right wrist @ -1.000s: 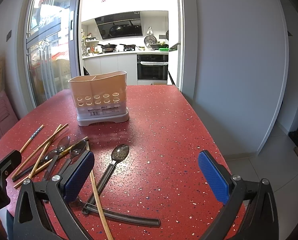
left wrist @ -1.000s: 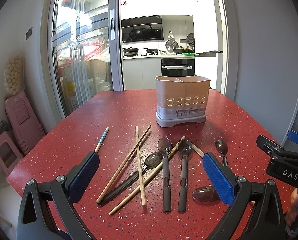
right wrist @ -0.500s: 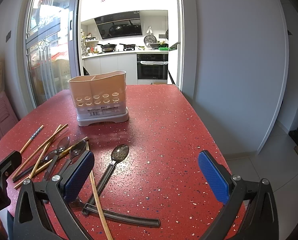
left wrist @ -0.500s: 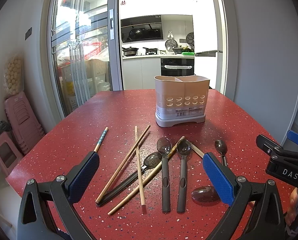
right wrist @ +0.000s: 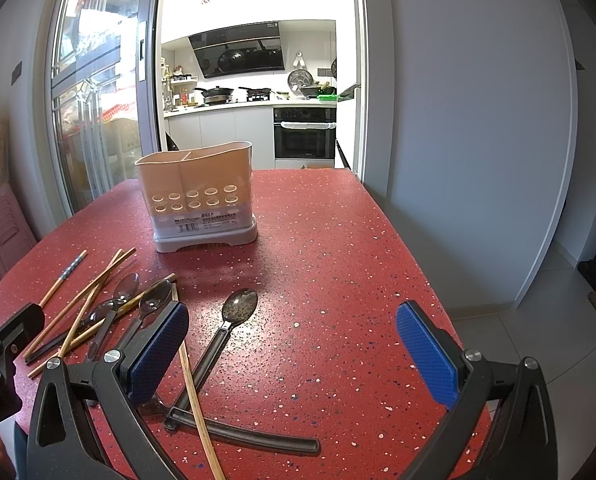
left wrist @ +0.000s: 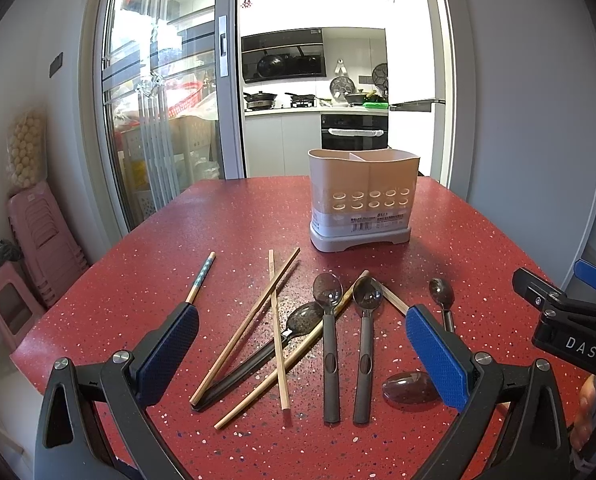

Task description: Organize utensils

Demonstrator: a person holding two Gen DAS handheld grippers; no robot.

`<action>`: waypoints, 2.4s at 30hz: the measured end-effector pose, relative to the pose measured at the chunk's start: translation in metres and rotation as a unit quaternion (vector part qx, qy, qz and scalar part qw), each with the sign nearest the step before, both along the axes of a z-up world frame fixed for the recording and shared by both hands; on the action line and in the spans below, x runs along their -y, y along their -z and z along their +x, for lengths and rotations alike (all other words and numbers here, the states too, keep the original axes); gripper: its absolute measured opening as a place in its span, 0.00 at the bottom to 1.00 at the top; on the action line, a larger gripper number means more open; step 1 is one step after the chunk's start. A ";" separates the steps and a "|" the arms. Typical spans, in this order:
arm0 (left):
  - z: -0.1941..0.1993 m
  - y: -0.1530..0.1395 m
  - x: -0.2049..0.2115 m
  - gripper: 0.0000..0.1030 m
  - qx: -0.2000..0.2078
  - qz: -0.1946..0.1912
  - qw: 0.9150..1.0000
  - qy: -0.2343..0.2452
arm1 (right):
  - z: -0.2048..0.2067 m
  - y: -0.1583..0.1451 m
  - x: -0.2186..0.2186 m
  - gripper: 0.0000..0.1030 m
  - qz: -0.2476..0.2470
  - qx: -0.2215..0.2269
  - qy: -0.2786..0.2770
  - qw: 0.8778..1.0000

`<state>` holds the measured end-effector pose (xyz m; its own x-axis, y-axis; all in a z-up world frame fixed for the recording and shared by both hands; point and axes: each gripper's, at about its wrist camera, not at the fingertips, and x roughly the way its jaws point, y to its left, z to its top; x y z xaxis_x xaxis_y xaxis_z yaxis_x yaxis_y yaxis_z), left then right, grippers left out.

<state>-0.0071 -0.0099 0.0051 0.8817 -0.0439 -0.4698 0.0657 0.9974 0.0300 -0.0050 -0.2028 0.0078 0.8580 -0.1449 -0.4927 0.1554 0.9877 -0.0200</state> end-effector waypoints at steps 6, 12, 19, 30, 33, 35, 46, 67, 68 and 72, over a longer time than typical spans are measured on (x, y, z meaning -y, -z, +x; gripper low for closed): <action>0.001 0.000 0.000 1.00 -0.001 0.000 1.000 0.000 | 0.000 0.000 0.000 1.00 0.000 0.000 0.000 1.000; 0.001 0.002 0.000 1.00 -0.004 0.000 1.000 0.000 | 0.001 0.001 0.000 1.00 0.001 -0.003 0.001 1.000; 0.009 0.005 -0.004 1.00 -0.023 0.006 1.000 0.003 | 0.008 0.000 0.002 1.00 0.002 -0.019 -0.008 1.000; 0.089 0.008 -0.070 1.00 -0.145 0.010 0.989 -0.026 | 0.077 0.001 0.032 1.00 0.079 -0.181 -0.027 0.980; 0.112 0.014 -0.084 1.00 -0.168 0.022 0.985 -0.025 | 0.098 0.012 0.030 0.92 0.120 -0.246 -0.041 0.961; 0.126 0.020 -0.094 1.00 -0.191 0.016 0.981 -0.024 | 0.108 0.021 0.025 0.86 0.133 -0.279 -0.044 0.950; 0.187 0.052 -0.123 1.00 -0.285 -0.036 0.958 -0.025 | 0.149 0.049 -0.006 0.64 0.157 -0.403 -0.017 0.902; 0.220 0.059 -0.112 0.71 -0.332 0.004 0.943 0.030 | 0.155 0.037 -0.046 0.13 0.072 -0.426 -0.063 0.899; 0.220 0.057 -0.111 0.60 -0.332 0.004 0.943 0.031 | 0.152 0.035 -0.042 0.13 0.081 -0.420 -0.068 0.902; 0.219 0.057 -0.111 0.35 -0.336 0.014 0.941 0.030 | 0.143 0.023 -0.031 0.11 0.097 -0.391 -0.088 0.911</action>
<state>0.2114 0.1009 -0.0522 0.3810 -0.0640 -0.9224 0.1353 0.9907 -0.0128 0.1381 -0.1723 -0.0156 0.2359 0.1158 -0.9648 0.0081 0.9926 0.1212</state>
